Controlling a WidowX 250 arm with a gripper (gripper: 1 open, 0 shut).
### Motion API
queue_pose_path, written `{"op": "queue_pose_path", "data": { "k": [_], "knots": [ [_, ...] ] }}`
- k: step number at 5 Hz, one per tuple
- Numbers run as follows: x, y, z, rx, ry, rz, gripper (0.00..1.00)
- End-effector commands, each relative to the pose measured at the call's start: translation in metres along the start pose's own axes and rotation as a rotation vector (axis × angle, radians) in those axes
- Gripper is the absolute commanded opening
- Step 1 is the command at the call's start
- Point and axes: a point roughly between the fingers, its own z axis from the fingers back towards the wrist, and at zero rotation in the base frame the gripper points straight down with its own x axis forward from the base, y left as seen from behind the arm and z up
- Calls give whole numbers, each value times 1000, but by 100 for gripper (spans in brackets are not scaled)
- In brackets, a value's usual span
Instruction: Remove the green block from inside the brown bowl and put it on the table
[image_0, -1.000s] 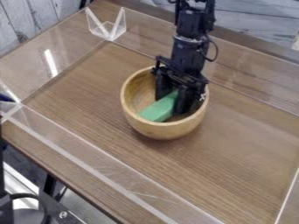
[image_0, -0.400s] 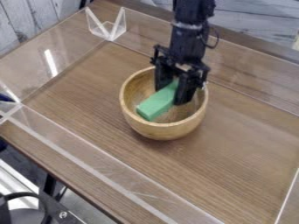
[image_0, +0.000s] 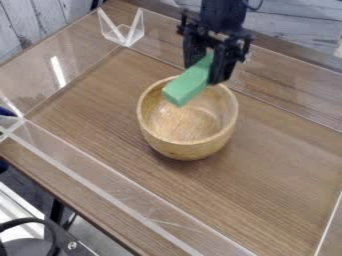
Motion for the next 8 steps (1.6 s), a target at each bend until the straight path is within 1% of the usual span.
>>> {"op": "queue_pose_path", "data": {
  "k": [1,2,3,4,5,6,7,8],
  "knots": [
    [3,-17,30,22,-100,-39,0],
    [4,-39,26,16,-98,-85,0],
    [4,-56,14,9,-85,-128,0],
    [4,-66,2,1,-71,-157,0],
    [6,-73,-11,-3,-54,-177,0],
    [7,-79,-20,-7,-42,-194,0],
    [9,-84,-33,-11,-26,-212,0],
    [12,-83,-43,-17,-14,-209,0]
  ]
}}
